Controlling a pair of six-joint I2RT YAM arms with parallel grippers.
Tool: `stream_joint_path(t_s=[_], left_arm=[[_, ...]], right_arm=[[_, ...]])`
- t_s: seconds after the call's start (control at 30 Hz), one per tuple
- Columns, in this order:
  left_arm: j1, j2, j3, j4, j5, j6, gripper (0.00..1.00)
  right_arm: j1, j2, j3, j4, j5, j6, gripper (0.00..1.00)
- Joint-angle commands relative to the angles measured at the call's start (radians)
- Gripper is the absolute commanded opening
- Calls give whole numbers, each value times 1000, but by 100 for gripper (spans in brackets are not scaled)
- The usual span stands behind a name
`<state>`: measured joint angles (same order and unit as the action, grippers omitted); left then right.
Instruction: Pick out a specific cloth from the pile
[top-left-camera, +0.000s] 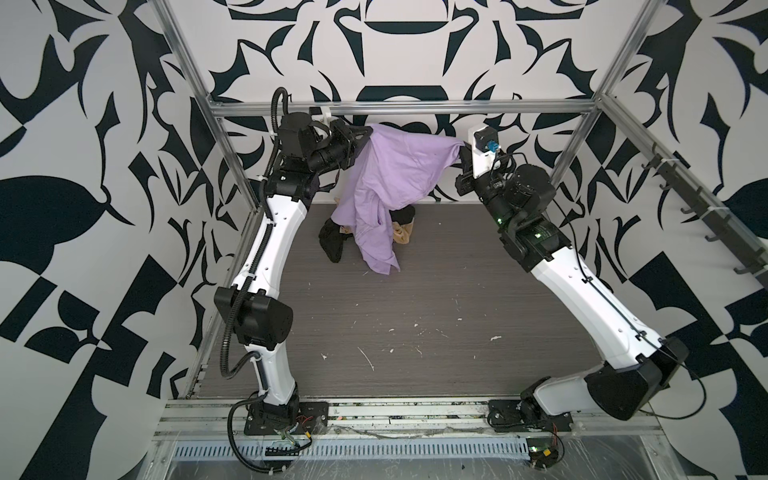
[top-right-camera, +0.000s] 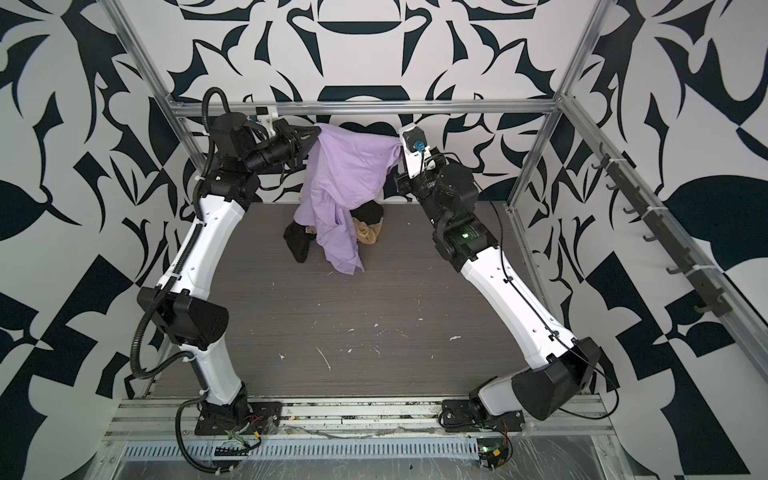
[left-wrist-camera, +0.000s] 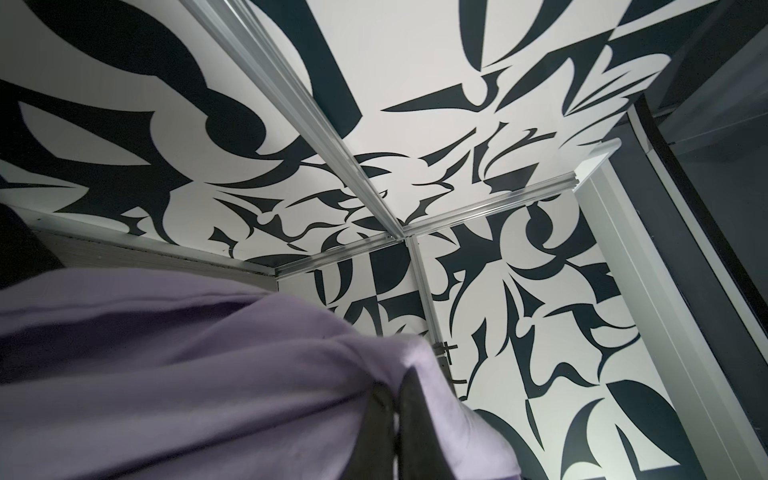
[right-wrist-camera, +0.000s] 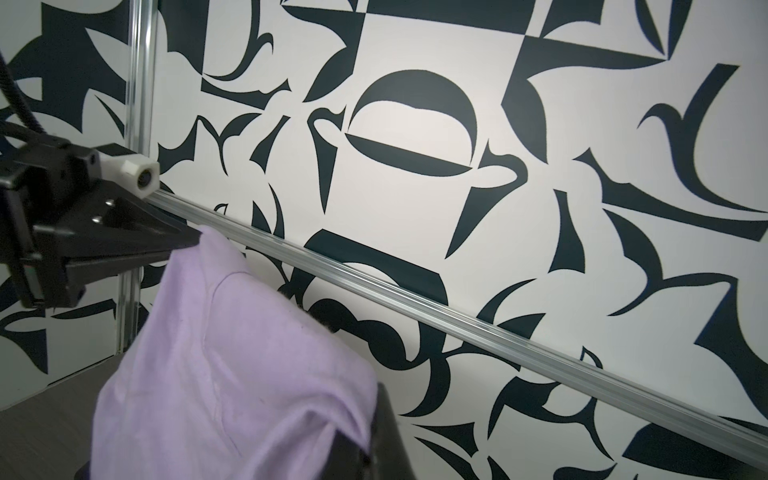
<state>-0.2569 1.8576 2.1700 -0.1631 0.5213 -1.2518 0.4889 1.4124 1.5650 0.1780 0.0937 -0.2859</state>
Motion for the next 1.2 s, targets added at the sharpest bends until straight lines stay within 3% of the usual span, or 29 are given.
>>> stream_joint_path(t_s=[0.0,0.73,1.17], left_arm=[[-15,-83,0,60,-21,14,0],[-214,-164,15,20,-108,90,0],[-310,-164,16,-7,-139,139,0]], right_arm=[[4,-51,-15,29,52,-4,0],[4,-155,-147,28,87,-6,0],[5,-288,-367,-115,49,163,0]])
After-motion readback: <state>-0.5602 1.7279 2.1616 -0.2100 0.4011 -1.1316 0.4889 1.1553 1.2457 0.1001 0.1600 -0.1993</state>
